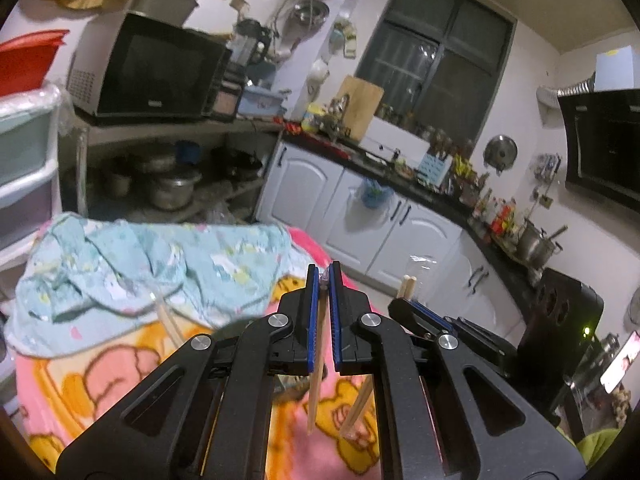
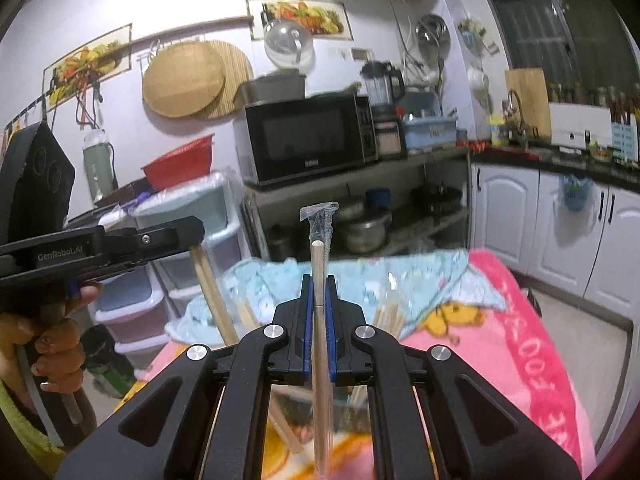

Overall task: Organize utensils
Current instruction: 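Lift the wrapped chopsticks and lower them upright into the green caddy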

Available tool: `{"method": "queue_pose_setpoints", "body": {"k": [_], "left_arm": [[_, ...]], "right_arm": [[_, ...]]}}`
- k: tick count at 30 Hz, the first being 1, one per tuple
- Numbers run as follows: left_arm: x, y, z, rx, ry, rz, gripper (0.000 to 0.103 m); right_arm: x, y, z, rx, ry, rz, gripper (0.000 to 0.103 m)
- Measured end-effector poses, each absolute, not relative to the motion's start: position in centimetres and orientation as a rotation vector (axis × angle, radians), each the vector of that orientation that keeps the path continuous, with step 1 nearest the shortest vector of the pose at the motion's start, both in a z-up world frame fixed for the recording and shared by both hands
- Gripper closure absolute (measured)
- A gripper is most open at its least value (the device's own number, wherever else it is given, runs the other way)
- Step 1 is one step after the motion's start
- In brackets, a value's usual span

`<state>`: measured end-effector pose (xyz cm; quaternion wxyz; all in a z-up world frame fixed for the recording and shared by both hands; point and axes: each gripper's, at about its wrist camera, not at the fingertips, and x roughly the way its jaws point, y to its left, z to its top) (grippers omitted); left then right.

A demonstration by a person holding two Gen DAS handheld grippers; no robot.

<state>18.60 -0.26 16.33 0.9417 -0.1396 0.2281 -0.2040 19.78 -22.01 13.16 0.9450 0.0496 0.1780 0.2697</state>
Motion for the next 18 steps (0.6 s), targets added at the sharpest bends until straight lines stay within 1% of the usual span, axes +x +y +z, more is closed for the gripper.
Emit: {"method": "queue_pose_setpoints", "body": {"k": [10,18], "left_arm": [[19.7,1.3,19.7,-0.280,0.328,-0.316,0.100],[21.9,1.4,18.4,-0.279,0.313,-0.265,0.100]], "right_arm": [[22.4,-21.6,14.6,0.115,0.231,0.546,0.097],[24.3,-20.9,13.9,0.099,0.169,0.519,0.097]]}}
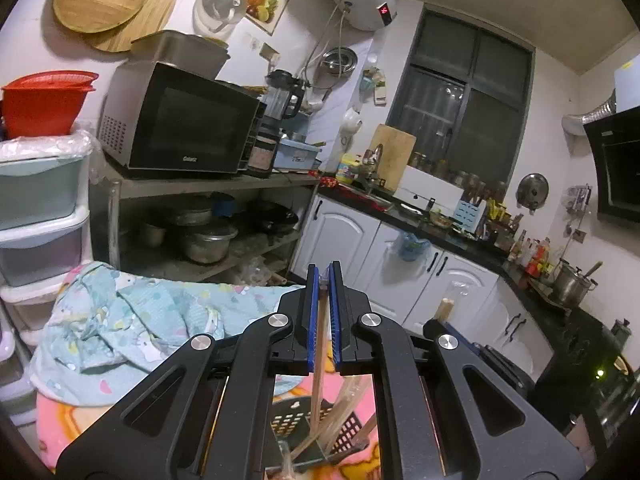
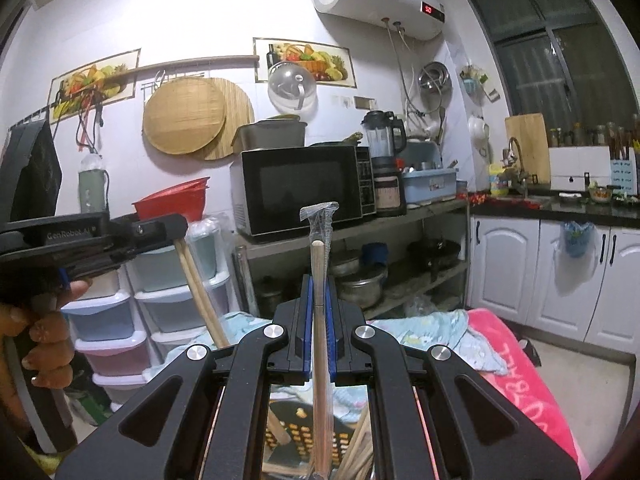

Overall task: Organize utensils
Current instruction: 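Lift the wrapped chopsticks and lower them upright into the green caddy, then open both grippers to release the chopsticks into the caddy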

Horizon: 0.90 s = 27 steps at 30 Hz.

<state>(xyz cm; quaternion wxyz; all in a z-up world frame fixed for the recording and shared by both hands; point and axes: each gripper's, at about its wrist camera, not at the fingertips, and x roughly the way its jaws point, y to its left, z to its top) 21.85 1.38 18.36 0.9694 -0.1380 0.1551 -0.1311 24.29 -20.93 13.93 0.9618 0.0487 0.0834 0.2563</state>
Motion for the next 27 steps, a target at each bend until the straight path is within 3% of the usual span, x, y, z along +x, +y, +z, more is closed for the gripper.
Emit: {"method": "queue_pose_setpoints", "body": {"k": [10,12,14,15,17,25,27], "left_arm": [[24.0,1.3,13.9,-0.275,0.382,-0.257,0.100],[24.2,1.4,13.0,-0.275,0.412,-0.256,0.097],[24.1,1.6,12.5,-0.274,0.424,-0.251,0.080],[23.9,1.8,12.3,-0.276,0.428,-0.251,0.068],[23.5,2.1,12.2,-0.282,0.431,-0.253,0.064],[20.7,2.6,12.6,-0.278,0.431,-0.225,0.020],[19.9,2.7,12.6,-0.278,0.436,-0.222,0.014]], "right_arm": [[26.5,-20.5,10.2,0.101,0.231,0.479,0.096],[26.5,-20.5,9.7,0.107,0.252,0.476,0.090],[26.4,-20.7,9.1,0.124,0.275,0.480,0.074],[26.3,-20.9,9.0,0.130,0.282,0.478,0.073],[25.9,-21.1,8.8,0.142,0.292,0.479,0.070],[23.3,-22.5,8.9,0.171,0.317,0.492,0.047],[22.5,-22.9,9.0,0.170,0.317,0.493,0.041]]}}
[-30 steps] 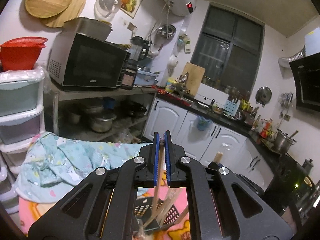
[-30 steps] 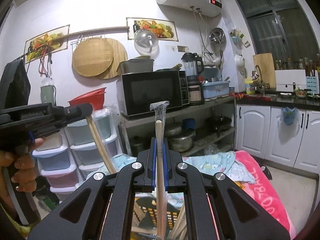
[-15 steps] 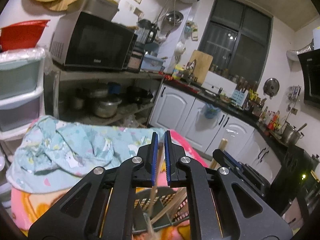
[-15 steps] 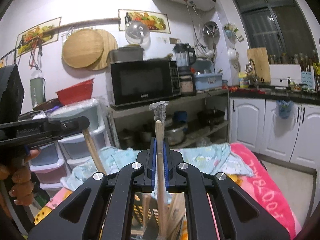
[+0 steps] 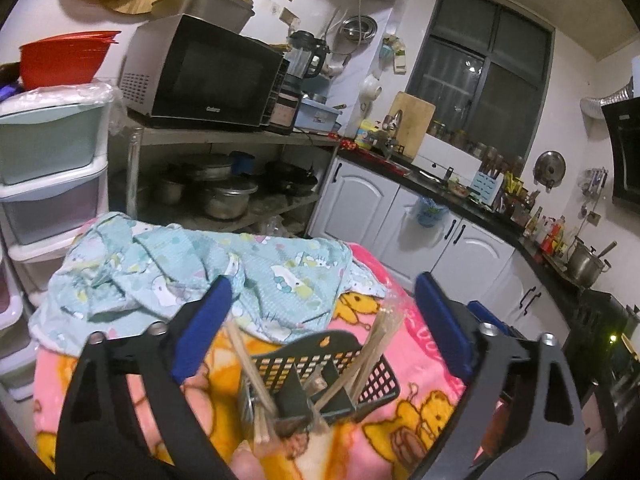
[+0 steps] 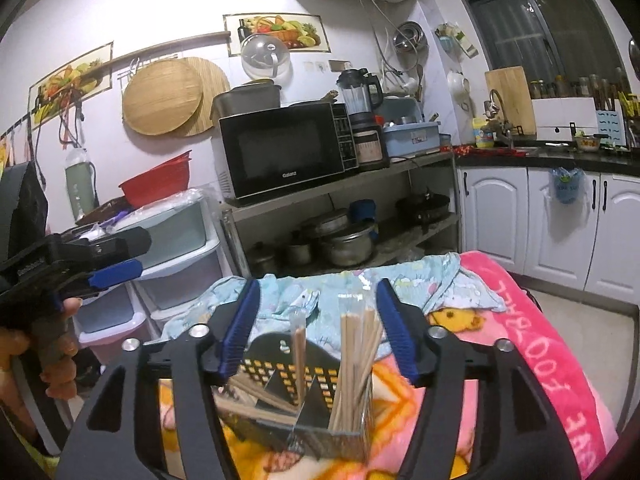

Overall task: Organize utensils
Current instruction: 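Open both grippers to release the chopsticks into the caddy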

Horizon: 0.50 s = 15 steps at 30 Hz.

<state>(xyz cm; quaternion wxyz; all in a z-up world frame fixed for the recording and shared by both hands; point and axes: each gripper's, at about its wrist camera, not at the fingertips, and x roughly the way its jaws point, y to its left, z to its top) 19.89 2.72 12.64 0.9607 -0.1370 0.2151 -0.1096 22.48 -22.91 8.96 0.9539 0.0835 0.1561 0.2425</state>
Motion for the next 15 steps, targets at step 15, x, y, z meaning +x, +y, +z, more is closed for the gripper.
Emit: {"method": "queue_pose_setpoints", "body": {"k": [15], "left_arm": [[14.5,2.7,10.5,-0.241,0.474,-0.166,0.011]], "right_arm": [[16.8,-24.4,8.4,0.121,0.336,0.483,0.017]]}}
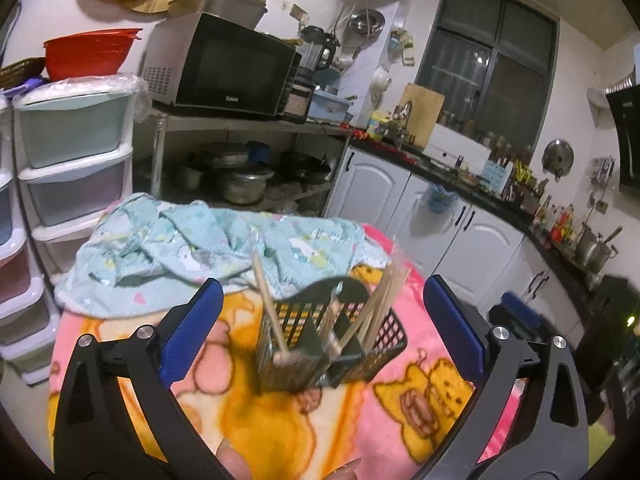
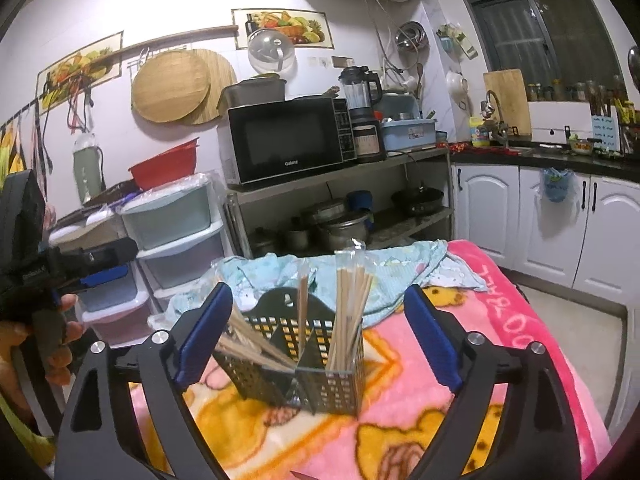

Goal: Organize utensils

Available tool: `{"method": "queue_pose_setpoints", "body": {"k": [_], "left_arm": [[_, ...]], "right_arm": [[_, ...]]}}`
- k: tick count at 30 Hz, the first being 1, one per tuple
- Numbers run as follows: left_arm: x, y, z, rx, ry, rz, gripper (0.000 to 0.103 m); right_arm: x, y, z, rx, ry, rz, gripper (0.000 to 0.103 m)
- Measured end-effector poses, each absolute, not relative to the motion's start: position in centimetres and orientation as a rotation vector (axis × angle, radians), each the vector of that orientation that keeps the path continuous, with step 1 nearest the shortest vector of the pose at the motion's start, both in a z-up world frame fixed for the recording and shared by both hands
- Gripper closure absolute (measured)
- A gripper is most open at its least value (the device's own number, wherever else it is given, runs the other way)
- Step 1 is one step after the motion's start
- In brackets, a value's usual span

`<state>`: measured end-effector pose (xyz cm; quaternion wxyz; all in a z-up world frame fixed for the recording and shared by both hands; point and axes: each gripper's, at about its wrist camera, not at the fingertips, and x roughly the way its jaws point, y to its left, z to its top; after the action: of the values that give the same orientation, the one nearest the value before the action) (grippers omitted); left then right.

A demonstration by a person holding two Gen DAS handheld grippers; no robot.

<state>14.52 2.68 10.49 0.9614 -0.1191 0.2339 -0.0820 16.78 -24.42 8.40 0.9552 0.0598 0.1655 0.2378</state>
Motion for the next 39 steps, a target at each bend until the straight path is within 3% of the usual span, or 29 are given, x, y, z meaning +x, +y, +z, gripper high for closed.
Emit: {"method": "queue_pose_setpoints", "body": {"k": [8,27,39], "left_arm": [[12.6,1.9,7.3,-0.210,0.534,-0.137,0.011],[9.1,1.2,1.1,-0.188,0.643,-0.076,0.011],[6.6,-0.2,-0.3,-0.154,0.525,-0.041,0.011]], "right_arm": [[14.4,-24.2,7.4,0.065,0.351,0.479,0.007],[11.0,-23.6,0.3,-0.051,0.533,0.413,0.007],[7.9,-24.0,-0.3,-0.084,0.320,0.346,0.007]]}}
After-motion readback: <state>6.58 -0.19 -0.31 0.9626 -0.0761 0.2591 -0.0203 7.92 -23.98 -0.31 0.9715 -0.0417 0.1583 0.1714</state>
